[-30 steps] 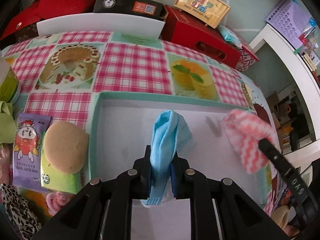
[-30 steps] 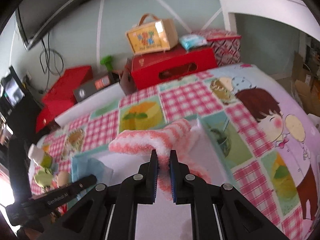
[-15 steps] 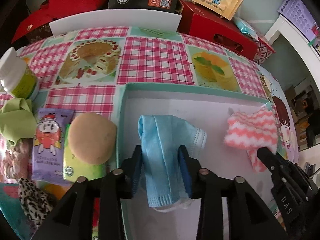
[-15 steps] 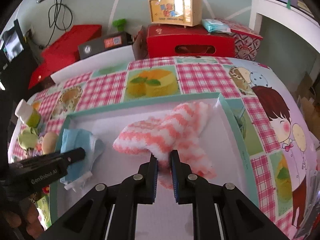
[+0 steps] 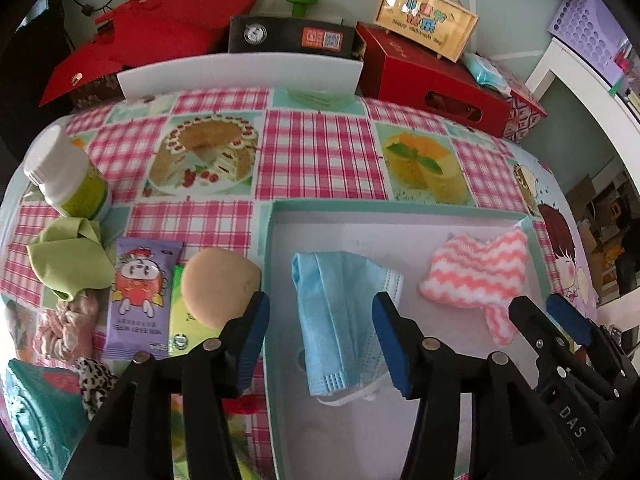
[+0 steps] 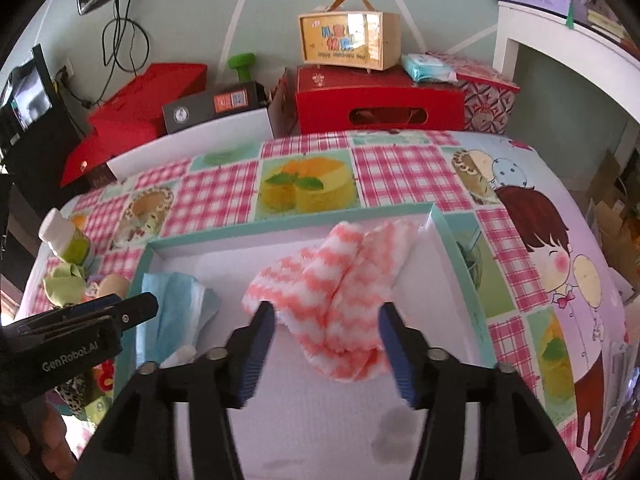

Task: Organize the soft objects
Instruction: 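Open both grippers to drop the towel and mask into the tray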

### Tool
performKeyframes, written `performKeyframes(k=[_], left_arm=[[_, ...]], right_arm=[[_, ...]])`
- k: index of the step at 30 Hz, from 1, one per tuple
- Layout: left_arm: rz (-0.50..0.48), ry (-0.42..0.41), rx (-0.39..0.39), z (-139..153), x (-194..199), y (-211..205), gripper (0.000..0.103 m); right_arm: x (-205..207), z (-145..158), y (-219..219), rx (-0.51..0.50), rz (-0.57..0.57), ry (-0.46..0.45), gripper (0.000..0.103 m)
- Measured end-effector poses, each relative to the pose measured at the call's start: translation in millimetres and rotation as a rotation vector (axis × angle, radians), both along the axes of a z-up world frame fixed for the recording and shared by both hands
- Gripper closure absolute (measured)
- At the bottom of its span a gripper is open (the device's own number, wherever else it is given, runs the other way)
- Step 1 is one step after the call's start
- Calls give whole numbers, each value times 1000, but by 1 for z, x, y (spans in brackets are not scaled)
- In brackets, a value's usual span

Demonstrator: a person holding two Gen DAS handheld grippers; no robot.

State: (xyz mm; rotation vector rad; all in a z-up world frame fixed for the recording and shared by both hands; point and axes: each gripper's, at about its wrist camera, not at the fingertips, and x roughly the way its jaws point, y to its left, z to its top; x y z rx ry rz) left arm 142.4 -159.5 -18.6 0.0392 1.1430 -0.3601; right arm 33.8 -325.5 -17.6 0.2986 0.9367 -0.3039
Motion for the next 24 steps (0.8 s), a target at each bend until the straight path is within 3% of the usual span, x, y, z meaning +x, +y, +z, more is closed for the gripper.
performKeyframes(k=[4, 7, 8, 9, 10, 11, 24], left_arm=[[1, -22, 20, 2, -1, 0, 47], [6, -35, 35, 2, 0, 1, 46], [8, -37, 37, 1, 0, 1, 37], [13, -48, 40, 0, 0, 2, 19], [18, -63, 43, 0, -1, 3, 10], [24, -81, 50, 1, -1, 3, 10], [50, -117, 59, 3, 1, 9, 9]], right_arm=[[1, 0, 0, -2, -4, 3, 29], [1, -1, -1, -1, -8, 12, 19], [1, -1, -1, -2, -9, 12, 15], [1, -1, -1, -2, -12, 7, 10], [0, -1, -2, -4, -16, 2, 5], [-2, 1, -2, -11, -22, -6, 0], [-5, 6, -9, 14, -51, -46, 0]])
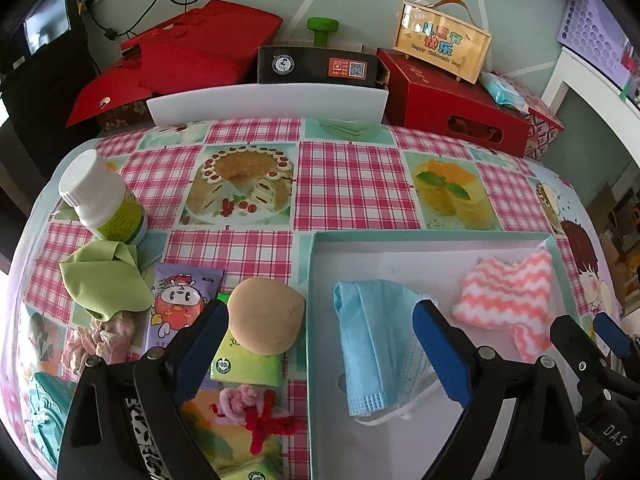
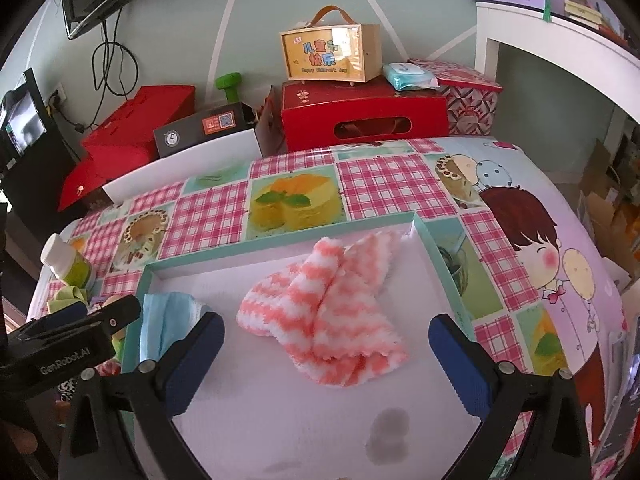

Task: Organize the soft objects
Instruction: 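Open both grippers to drop the towel and mask into the tray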

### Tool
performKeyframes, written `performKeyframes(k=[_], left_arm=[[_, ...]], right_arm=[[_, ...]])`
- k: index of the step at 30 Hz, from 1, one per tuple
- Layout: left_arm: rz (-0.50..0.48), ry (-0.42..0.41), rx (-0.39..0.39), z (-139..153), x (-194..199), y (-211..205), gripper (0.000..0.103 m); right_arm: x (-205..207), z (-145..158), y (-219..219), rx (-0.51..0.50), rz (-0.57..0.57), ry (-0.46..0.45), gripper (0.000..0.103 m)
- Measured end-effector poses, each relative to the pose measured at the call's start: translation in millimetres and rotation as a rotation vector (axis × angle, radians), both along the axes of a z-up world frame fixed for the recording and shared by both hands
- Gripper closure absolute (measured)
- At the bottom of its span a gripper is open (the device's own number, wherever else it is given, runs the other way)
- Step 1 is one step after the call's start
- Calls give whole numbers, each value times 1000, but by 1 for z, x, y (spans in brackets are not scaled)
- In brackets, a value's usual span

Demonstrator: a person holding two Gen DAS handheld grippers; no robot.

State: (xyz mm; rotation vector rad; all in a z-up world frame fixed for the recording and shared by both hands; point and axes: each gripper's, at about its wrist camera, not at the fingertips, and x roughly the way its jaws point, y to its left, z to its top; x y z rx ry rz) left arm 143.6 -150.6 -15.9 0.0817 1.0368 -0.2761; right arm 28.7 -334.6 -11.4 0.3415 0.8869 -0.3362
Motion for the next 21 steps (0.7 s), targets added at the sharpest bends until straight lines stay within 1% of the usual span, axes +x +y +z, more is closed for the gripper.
performKeyframes(k=[6, 12, 21], left_arm=[[3, -7, -2, 3, 0, 1, 9], [8, -14, -8, 11, 0, 8, 9], [20, -53, -32, 37, 1, 30, 9]], right_arm=[[1, 2, 3, -15, 20, -8, 0], [-4, 5, -3, -5, -7, -25, 0], [-6, 11, -4, 23, -11, -77, 0]])
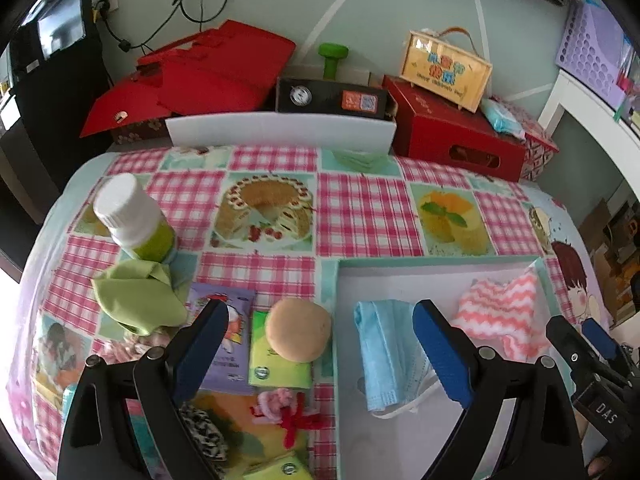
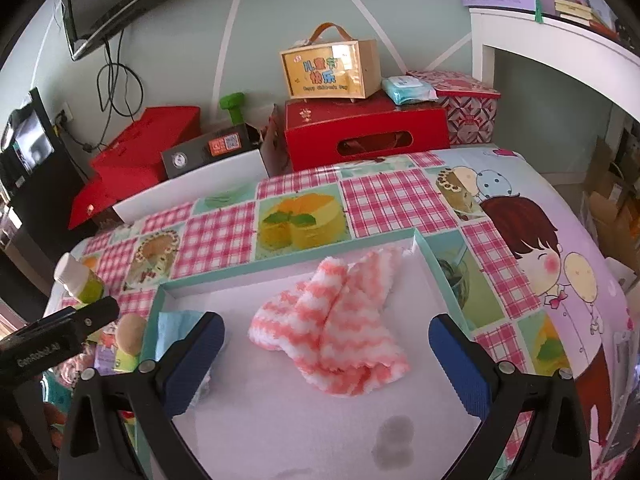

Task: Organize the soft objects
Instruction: 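Open both grippers to drop the towel and mask into the tray, then move both grippers back toward the green cloth and the round bun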

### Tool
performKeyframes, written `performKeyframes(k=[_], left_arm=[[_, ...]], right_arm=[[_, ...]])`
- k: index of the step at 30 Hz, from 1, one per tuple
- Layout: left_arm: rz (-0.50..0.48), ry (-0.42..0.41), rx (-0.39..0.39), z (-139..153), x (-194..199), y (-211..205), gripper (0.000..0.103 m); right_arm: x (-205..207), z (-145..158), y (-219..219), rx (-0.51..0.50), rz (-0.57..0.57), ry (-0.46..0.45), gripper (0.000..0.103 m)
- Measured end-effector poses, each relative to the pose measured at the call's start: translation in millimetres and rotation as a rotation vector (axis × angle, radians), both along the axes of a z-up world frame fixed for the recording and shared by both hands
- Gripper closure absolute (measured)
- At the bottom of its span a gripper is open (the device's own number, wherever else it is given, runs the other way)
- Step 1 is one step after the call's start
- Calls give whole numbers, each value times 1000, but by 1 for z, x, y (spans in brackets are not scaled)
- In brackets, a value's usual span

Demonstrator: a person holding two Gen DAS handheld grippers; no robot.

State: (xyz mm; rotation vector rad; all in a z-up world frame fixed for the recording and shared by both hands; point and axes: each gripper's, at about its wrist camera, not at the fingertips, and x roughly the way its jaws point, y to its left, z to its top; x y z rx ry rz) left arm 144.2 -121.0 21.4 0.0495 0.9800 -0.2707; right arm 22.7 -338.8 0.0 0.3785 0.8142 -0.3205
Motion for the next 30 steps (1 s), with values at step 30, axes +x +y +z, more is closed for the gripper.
performKeyframes(k=[30], left_arm=[[495, -69, 86, 23, 22, 199, 9]], right_arm=[[20, 21, 63, -13, 120, -173, 0]])
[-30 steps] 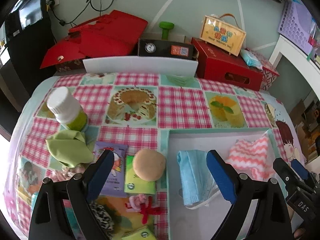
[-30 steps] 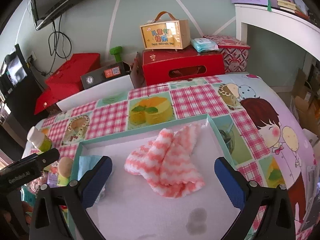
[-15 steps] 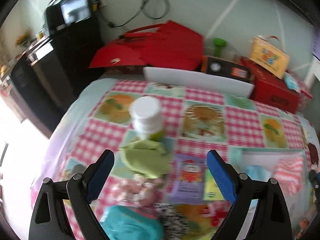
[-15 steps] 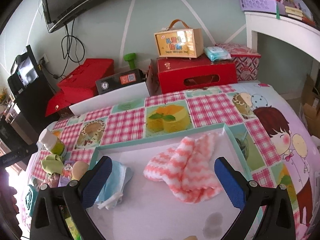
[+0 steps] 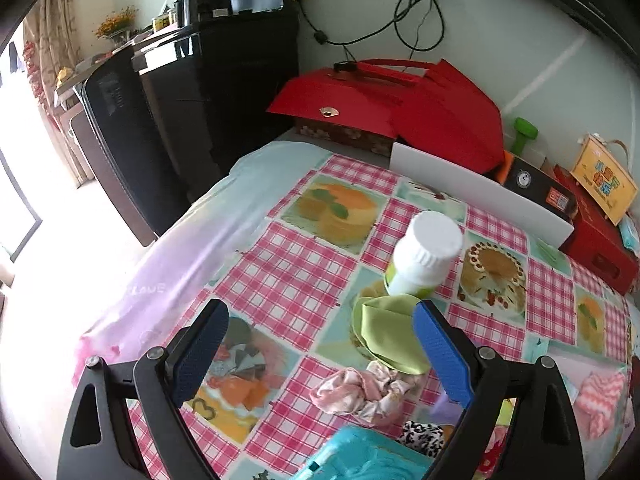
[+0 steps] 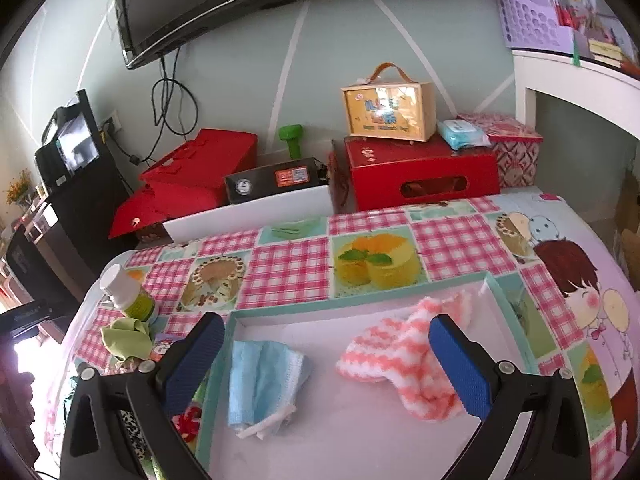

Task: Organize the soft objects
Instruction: 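Move both grippers back toward the green cloth and the round bun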

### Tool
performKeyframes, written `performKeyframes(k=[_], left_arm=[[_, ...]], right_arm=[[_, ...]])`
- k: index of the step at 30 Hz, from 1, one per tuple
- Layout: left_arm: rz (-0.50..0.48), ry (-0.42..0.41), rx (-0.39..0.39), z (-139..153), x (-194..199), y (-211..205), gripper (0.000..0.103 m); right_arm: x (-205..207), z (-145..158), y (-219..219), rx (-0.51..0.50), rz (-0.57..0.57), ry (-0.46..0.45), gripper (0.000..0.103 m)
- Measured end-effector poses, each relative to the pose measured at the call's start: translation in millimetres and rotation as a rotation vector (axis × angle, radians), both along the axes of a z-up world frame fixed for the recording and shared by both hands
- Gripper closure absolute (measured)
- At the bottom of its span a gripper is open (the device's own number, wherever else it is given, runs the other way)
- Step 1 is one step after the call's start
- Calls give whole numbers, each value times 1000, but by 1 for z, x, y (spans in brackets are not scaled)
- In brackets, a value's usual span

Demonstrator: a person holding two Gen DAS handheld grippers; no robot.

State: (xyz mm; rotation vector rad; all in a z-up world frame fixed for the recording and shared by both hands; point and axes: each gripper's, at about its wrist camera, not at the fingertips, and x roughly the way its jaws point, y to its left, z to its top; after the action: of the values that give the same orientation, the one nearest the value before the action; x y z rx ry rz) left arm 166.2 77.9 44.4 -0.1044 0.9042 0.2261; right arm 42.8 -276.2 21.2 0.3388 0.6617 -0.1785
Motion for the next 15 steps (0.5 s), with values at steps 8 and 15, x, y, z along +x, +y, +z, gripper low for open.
performKeyframes(k=[8, 15], left_arm=[[-3, -44, -64, -7, 6, 11, 9], [-33, -67, -85, -15, 16, 11, 9]], right_arm=[[18, -4, 40, 9, 125, 10, 0], [35, -12, 76, 2, 234, 44, 0]])
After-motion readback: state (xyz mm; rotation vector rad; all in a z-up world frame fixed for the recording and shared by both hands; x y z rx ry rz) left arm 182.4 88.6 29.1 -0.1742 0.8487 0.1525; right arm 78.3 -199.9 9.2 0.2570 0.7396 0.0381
